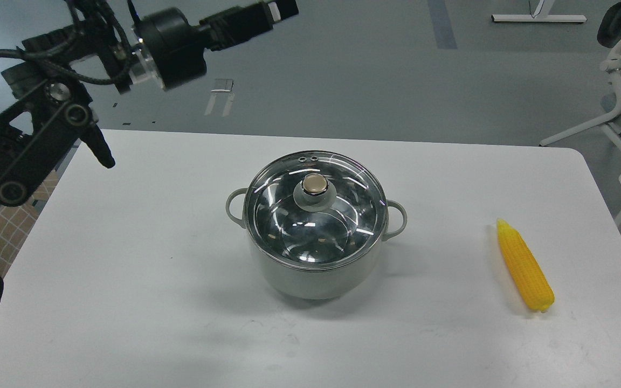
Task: Open pot and put corn in
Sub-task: 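Lower the left gripper onto the brass knob of the glass lid, then close the left gripper around the lid knob, then lift the glass lid off the pot and carry it beside the pot, then set the lid on the table, release it, and raise the left arm, then reach the right gripper to the yellow corn cob and grasp it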
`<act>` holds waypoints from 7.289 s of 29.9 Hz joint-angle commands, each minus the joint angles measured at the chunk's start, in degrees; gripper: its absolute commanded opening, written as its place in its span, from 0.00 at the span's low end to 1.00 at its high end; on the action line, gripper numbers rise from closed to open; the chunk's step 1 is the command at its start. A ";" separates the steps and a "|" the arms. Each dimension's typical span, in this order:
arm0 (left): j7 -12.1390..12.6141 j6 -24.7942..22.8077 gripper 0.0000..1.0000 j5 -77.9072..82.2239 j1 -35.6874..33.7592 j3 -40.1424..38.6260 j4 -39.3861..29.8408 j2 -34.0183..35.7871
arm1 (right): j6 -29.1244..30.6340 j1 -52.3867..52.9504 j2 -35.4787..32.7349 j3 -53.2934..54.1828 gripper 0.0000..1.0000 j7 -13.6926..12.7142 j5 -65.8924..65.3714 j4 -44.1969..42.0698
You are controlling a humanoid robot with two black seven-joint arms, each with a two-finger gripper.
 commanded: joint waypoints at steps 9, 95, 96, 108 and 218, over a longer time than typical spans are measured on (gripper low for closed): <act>0.03 8.69 0.84 25.80 -1.95 19.35 -1.02 -0.59 | 0.00 -3.74 -1.12 2.60 1.00 0.00 -0.01 -0.36; 0.11 13.09 0.25 26.24 7.54 20.41 -7.43 1.52 | 0.00 -5.49 -1.12 3.65 1.00 0.00 -0.10 -0.62; 0.11 13.18 0.25 26.24 7.54 20.15 -7.78 1.78 | 0.00 -5.49 -1.12 3.65 1.00 0.00 -0.10 -0.62; -0.06 13.27 0.25 17.29 7.46 12.24 -12.97 16.71 | 0.00 -6.11 -1.12 3.65 1.00 0.00 -0.10 -0.71; -8.85 6.85 0.97 -84.06 1.74 -7.54 27.37 1.08 | 0.00 -30.19 -6.66 -13.93 0.69 -14.94 -105.22 34.62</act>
